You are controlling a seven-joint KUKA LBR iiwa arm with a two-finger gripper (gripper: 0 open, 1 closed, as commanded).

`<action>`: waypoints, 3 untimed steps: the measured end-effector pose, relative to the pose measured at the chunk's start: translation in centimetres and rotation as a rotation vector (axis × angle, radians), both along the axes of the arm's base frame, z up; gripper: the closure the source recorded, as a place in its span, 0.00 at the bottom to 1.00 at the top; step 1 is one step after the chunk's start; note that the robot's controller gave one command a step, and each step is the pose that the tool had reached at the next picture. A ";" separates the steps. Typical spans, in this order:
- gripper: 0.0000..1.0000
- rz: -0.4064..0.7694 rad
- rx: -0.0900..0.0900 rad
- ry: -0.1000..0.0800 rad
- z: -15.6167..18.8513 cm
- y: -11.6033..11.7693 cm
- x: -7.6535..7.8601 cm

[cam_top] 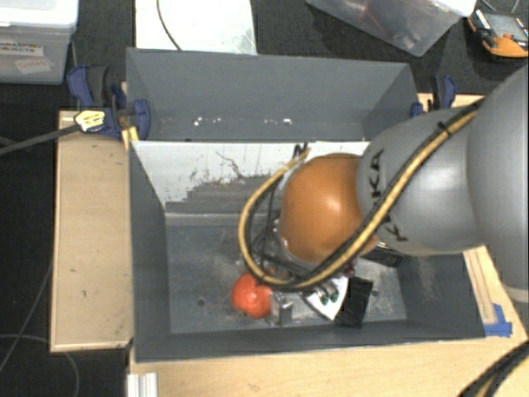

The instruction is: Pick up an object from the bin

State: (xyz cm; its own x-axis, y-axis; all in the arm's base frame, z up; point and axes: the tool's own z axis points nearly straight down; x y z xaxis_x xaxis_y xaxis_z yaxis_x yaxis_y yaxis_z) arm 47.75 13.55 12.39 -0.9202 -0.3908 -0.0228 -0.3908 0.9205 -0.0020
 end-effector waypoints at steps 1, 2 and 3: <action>1.00 -0.003 0.000 0.000 0.0 0.0 0.0; 1.00 0.014 0.000 0.001 11.3 -0.4 1.9; 1.00 -0.030 -0.001 0.008 14.1 -1.0 0.5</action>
Offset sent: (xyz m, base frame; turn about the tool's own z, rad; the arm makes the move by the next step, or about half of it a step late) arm 0.0241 -0.0051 0.1422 -0.0196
